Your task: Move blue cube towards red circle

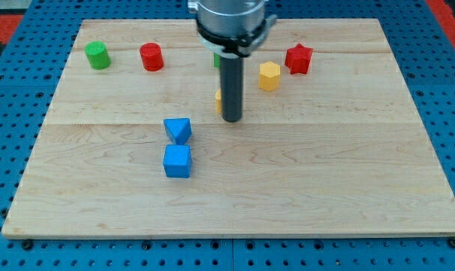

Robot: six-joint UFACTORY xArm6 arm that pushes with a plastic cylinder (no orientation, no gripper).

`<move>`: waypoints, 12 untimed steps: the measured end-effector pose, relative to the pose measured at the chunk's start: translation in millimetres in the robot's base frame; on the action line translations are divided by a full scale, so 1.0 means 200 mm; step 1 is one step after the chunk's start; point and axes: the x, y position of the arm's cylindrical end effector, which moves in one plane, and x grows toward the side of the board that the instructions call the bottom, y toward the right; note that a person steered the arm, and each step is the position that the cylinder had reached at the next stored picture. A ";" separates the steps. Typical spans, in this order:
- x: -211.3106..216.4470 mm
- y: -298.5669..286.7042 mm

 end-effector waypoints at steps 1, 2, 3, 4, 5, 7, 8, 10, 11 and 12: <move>0.22 -0.15; 0.25 -0.42; 0.25 -0.41; 0.23 -0.41; 0.16 -0.43; 0.55 -0.24; 0.37 -0.74; 0.24 -1.00; 0.28 -1.30; 0.14 -1.30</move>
